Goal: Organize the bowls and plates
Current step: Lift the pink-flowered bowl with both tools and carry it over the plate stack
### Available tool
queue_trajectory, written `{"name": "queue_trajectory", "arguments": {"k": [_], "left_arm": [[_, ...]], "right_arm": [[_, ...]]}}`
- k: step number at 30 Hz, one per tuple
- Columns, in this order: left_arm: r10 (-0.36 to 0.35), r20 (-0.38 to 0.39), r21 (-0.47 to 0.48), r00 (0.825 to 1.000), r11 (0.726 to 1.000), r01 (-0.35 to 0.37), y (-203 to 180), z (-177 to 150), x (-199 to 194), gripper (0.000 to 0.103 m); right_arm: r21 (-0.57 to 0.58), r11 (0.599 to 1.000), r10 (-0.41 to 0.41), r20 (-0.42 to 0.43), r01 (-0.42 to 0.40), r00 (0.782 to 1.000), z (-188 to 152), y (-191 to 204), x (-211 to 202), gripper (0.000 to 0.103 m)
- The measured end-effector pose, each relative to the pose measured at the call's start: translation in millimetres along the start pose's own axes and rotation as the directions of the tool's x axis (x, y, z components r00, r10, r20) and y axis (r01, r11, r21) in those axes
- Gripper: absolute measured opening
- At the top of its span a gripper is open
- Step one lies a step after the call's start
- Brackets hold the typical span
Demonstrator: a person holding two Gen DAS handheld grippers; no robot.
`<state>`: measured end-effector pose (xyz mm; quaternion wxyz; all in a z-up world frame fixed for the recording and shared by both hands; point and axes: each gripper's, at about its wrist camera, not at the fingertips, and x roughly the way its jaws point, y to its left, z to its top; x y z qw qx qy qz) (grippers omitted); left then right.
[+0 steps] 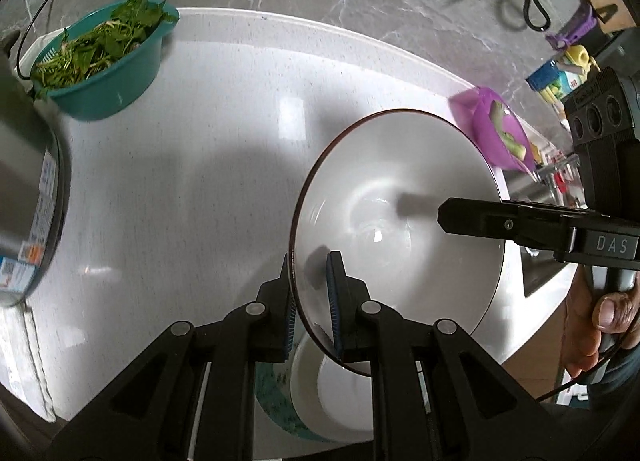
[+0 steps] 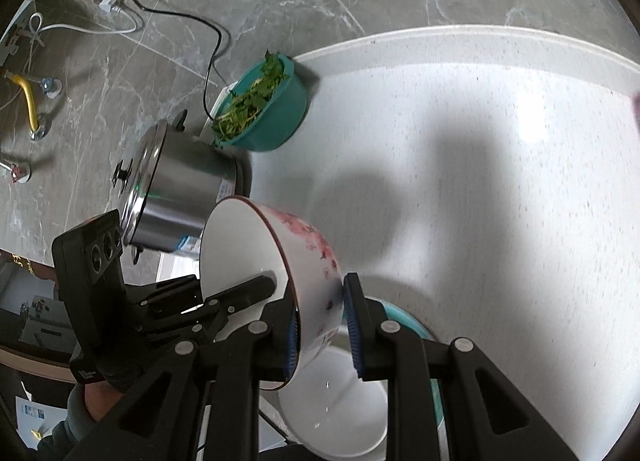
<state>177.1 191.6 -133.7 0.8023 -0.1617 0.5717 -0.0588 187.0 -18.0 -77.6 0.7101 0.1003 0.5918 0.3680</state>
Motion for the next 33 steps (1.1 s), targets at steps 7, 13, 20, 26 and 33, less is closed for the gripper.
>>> {"name": "queue_trajectory", "arguments": {"k": [7, 13, 20, 26, 33], "left_arm": [[-0.014, -0.036, 0.005, 0.999, 1.000, 0.014, -2.6, -37.7, 4.4, 0.013], [-0.023, -0.063, 0.005, 0.998, 1.000, 0.023, -6.1, -71.4, 10.5, 0.013], [0.010, -0.063, 0.042, 0.998, 0.999, -0.007, -15.9, -100.1, 13.0, 0.013], [0.045, -0.054, 0.084, 0.998, 0.996, -0.041, -25.8, -107.4, 10.0, 0.013], [0.138, -0.007, 0.166, 0.990, 0.977, -0.135, -47.5, -123.2, 12.7, 0.013]], "right_arm": [[0.012, 1.000, -0.013, -0.020, 0.013, 1.000, -30.8, -0.6, 2.5, 0.024], [0.037, 0.999, -0.017, -0.044, 0.019, 0.999, -57.8, -7.9, 6.5, 0.024], [0.084, 0.996, -0.010, -0.078, 0.016, 0.997, -81.4, -21.3, 12.2, 0.022], [0.104, 0.994, -0.004, -0.091, 0.014, 0.996, -93.0, -25.1, 13.1, 0.021], [0.128, 0.992, 0.000, -0.108, 0.014, 0.994, -100.5, -32.2, 12.1, 0.021]]}}
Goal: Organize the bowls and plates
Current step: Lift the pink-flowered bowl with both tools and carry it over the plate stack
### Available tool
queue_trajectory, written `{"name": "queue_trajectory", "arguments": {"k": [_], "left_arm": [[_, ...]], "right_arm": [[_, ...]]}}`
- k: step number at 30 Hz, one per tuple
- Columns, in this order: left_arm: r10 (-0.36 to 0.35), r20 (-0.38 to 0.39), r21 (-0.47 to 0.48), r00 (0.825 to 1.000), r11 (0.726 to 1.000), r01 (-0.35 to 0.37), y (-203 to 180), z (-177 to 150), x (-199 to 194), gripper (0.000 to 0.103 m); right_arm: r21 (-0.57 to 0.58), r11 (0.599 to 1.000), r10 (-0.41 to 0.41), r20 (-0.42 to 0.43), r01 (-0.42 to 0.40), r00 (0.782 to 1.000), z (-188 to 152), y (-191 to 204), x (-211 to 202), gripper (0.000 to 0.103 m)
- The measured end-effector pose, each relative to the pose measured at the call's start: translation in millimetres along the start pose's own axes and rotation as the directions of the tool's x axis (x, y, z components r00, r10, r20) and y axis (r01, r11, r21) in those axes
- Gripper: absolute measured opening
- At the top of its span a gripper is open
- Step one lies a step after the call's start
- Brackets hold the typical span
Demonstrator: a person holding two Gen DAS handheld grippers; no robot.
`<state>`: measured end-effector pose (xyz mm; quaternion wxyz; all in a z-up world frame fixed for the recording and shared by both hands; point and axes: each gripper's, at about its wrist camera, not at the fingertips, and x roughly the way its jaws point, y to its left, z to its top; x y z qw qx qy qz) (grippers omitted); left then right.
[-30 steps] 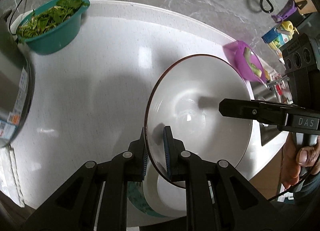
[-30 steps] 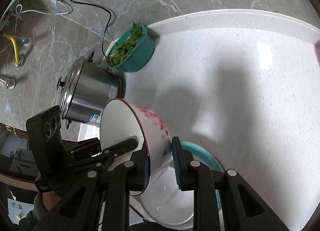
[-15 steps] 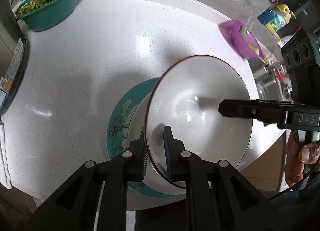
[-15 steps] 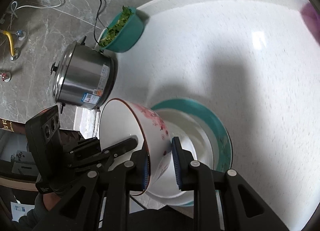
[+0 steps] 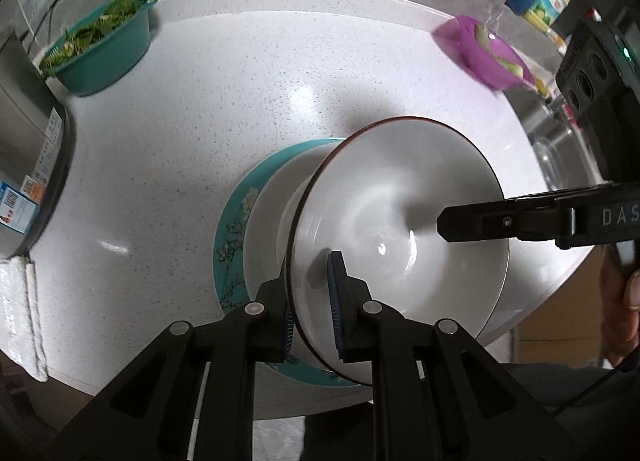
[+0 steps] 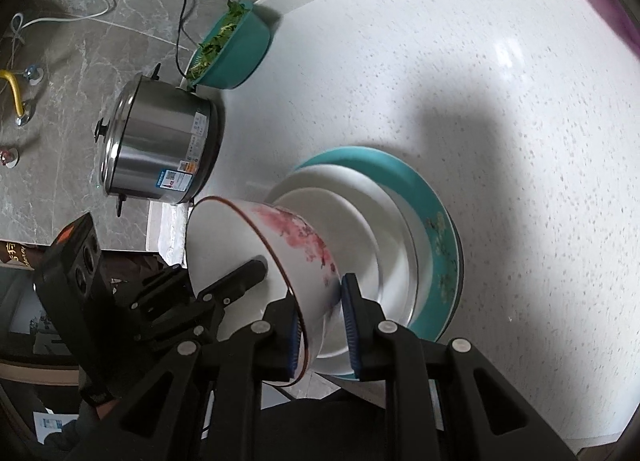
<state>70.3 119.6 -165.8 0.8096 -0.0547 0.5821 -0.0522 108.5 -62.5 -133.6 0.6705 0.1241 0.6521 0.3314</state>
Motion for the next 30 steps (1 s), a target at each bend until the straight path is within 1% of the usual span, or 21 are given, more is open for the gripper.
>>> {"name": "queue_trajectory", "arguments": {"k": [3, 7, 12, 17, 21, 26, 30], "left_arm": [[0.037, 0.012, 0.022, 0.999, 0.999, -0.038, -5.9, -2.5, 2.8, 0.013], [0.051, 0.018, 0.029, 0.999, 0.998, -0.051, -5.6, -3.5, 7.6, 0.014], [0.079, 0.050, 0.041, 0.996, 0.996, -0.081, -9.8, -0.4, 10.1, 0.016], [0.122, 0.105, 0.070, 0.987, 0.989, -0.129, -13.6, -3.2, 6.1, 0.016], [0.135, 0.118, 0.076, 0.984, 0.987, -0.144, -15.5, -4.2, 5.8, 0.016], [0.171, 0.151, 0.091, 0.974, 0.978, -0.186, -20.3, -6.8, 3.9, 0.016], [0.201, 0.160, 0.109, 0.966, 0.969, -0.220, -22.6, -7.5, 7.6, 0.018]], "right_arm": [[0.014, 1.000, -0.003, -0.018, 0.003, 1.000, -2.0, -5.1, 6.2, 0.021], [0.029, 1.000, 0.000, -0.027, 0.001, 1.000, -0.4, -10.9, 10.9, 0.021], [0.032, 0.999, 0.002, -0.032, -0.001, 0.999, 4.3, -13.3, 13.4, 0.020], [0.033, 0.999, 0.007, -0.054, -0.005, 0.999, 5.2, -12.9, 14.7, 0.019], [0.036, 0.999, 0.006, -0.062, -0.004, 0.998, 5.2, -12.9, 15.7, 0.019], [0.053, 0.998, 0.020, -0.078, -0.016, 0.997, 3.9, -14.9, 15.5, 0.019], [0.059, 0.998, 0.021, -0.100, -0.015, 0.995, 2.3, -15.2, 18.3, 0.019]]}}
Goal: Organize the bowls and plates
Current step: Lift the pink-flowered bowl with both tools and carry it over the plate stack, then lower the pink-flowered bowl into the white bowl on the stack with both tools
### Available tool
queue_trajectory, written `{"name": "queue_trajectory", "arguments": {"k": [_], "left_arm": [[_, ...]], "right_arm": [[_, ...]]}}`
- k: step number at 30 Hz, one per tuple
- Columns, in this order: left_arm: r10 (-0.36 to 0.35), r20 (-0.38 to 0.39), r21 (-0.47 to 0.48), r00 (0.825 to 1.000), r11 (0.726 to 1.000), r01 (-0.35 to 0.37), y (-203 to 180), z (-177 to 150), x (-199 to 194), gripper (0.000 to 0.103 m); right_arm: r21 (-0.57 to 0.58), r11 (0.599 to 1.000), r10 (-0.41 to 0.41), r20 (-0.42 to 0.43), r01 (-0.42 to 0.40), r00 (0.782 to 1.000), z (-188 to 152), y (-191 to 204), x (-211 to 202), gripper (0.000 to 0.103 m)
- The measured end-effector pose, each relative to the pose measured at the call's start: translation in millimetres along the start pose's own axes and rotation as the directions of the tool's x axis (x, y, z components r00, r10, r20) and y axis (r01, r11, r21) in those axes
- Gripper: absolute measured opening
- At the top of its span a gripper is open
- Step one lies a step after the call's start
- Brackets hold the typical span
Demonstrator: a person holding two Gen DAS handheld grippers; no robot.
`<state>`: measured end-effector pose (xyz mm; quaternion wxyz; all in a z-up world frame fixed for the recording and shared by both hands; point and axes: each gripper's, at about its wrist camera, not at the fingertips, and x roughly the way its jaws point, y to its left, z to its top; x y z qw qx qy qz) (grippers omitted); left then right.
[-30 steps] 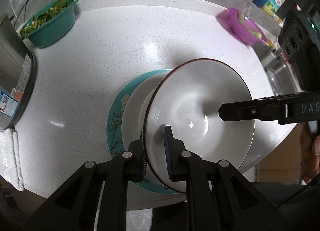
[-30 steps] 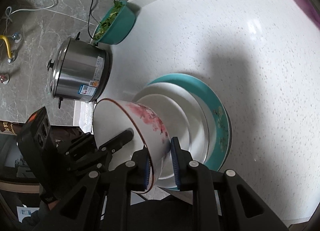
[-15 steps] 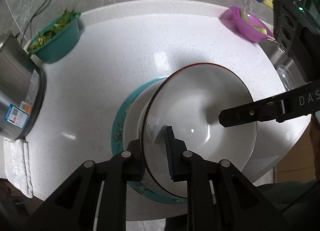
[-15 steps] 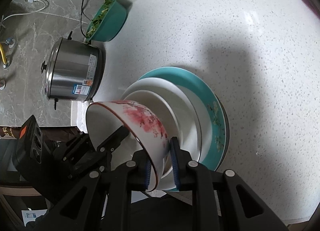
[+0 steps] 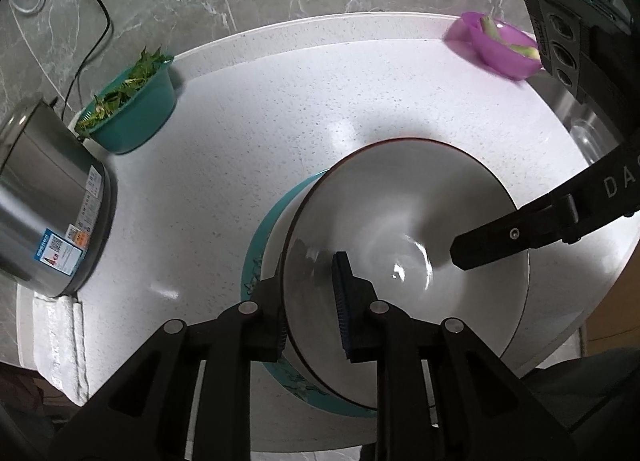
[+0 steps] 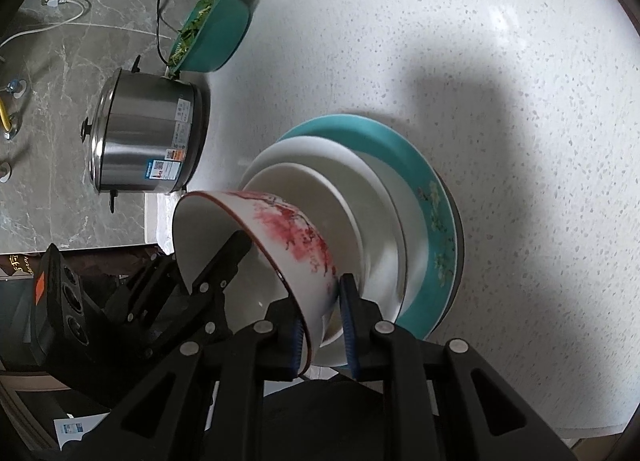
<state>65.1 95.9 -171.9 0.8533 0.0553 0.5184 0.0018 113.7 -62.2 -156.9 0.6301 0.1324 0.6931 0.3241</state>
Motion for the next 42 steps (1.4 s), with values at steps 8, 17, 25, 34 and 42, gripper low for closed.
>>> {"name": "queue_trajectory", "arguments": {"k": [8, 17, 25, 34, 42], "left_arm": [[0.010, 0.039, 0.000, 0.999, 1.000, -0.010, -0.6, 0.9, 3.1, 0.027], [-0.016, 0.040, -0.042, 0.999, 0.999, 0.018, 9.9, 3.8, 13.4, 0.049], [-0.036, 0.038, -0.064, 0.999, 0.997, 0.038, 14.6, 3.6, 18.2, 0.049], [-0.048, 0.038, -0.075, 0.998, 0.996, 0.051, 19.0, 0.9, 20.5, 0.049], [-0.063, 0.035, -0.093, 0.997, 0.994, 0.066, 23.8, -2.1, 22.1, 0.056]], "right_arm": [[0.012, 0.999, -0.034, -0.010, 0.034, 0.999, 5.7, -4.1, 1.9, 0.019], [-0.056, 0.992, -0.116, -0.004, 0.116, 0.993, 12.4, 7.4, 2.7, 0.017], [-0.138, 0.965, -0.223, 0.018, 0.223, 0.975, 18.6, 24.1, 8.6, 0.016], [-0.193, 0.928, -0.313, 0.057, 0.318, 0.948, 18.0, 36.9, 13.8, 0.016], [-0.222, 0.904, -0.357, 0.079, 0.366, 0.931, 16.2, 45.9, 19.2, 0.032]]}}
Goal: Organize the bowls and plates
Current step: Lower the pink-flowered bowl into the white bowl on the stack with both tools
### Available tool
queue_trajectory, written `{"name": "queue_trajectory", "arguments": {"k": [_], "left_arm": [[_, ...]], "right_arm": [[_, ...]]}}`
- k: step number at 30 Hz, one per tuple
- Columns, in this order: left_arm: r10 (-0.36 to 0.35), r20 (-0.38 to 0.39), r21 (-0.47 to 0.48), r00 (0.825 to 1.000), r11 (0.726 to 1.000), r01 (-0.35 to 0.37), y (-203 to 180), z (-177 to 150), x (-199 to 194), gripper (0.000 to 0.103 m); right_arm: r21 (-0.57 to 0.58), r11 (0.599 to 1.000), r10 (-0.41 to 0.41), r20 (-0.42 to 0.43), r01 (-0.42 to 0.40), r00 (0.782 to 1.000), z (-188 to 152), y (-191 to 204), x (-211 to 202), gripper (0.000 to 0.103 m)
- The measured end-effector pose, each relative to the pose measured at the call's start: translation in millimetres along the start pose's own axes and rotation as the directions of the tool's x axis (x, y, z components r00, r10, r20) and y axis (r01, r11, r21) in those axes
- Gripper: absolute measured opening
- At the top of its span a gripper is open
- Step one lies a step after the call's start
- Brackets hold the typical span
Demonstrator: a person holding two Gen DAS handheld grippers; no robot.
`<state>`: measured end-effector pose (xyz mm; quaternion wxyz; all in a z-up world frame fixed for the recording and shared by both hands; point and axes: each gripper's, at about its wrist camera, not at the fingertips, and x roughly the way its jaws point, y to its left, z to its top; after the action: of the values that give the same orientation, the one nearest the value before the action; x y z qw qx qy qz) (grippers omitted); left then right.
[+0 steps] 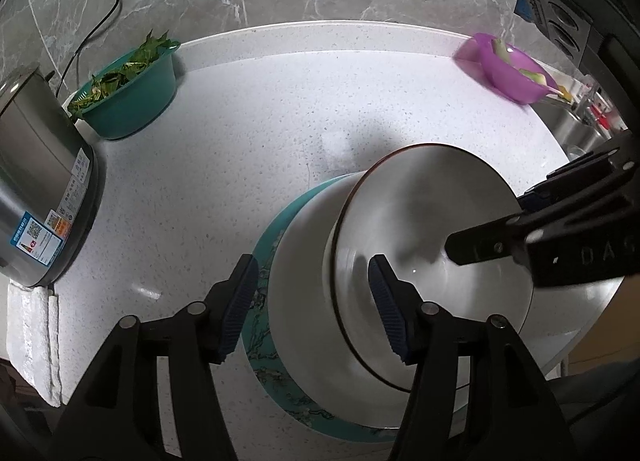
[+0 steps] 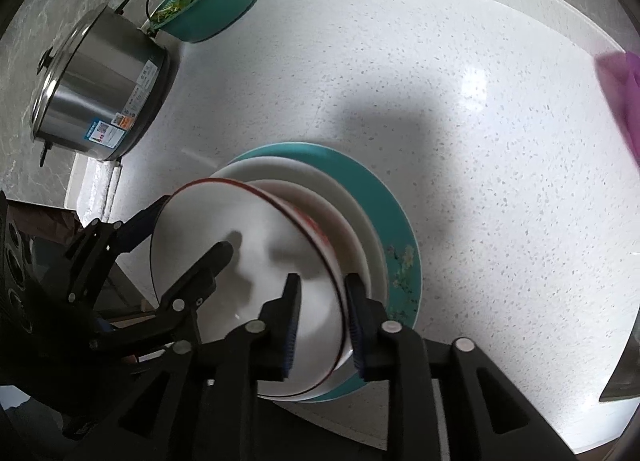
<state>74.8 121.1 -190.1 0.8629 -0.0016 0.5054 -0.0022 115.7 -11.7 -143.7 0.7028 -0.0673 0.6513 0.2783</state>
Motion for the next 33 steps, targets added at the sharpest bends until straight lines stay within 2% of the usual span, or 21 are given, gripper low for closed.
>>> {"name": "queue_trajectory", "arguments": {"k": [3, 6, 13, 19, 31, 32, 33], "left_arm": [[-0.003, -0.003, -0.007, 1.000, 1.000, 0.003, 2.8, -1.7, 0.7, 0.056], [-0.002, -0.011, -0.017, 1.000, 1.000, 0.001, 5.9, -3.8, 2.0, 0.056], [-0.006, -0.035, -0.027, 0.999, 1.000, 0.005, 10.9, -4.6, 9.8, 0.059], [-0.013, -0.050, -0.037, 0.999, 0.999, 0.011, 13.2, -3.9, 15.3, 0.066], [-0.010, -0.069, -0.039, 0.998, 0.999, 0.008, 11.5, 0.1, 24.6, 0.071], [-0.005, -0.073, -0.038, 0.997, 0.999, 0.002, 12.0, -0.1, 26.0, 0.072], [-0.003, -0.075, -0.043, 0.997, 0.999, 0.000, 11.6, -1.5, 25.9, 0.074]], "right_arm": [[-0.029, 0.999, -0.021, 0.001, 0.021, 1.000, 1.3, 7.7, 1.7, 0.044], [-0.050, 0.998, -0.049, 0.003, 0.049, 0.999, 2.1, 12.9, 2.5, 0.048], [-0.081, 0.992, -0.091, 0.013, 0.092, 0.996, 2.7, 21.9, -0.2, 0.054], [-0.059, 0.996, -0.068, 0.007, 0.068, 0.998, 4.6, 19.0, -3.4, 0.057], [-0.063, 0.997, -0.054, 0.002, 0.054, 0.999, 6.3, 20.5, -8.7, 0.060], [-0.063, 0.997, -0.053, 0.002, 0.053, 0.999, 6.2, 20.1, -9.3, 0.063], [-0.063, 0.996, -0.058, 0.008, 0.058, 0.998, 5.9, 20.0, -11.7, 0.070]]}}
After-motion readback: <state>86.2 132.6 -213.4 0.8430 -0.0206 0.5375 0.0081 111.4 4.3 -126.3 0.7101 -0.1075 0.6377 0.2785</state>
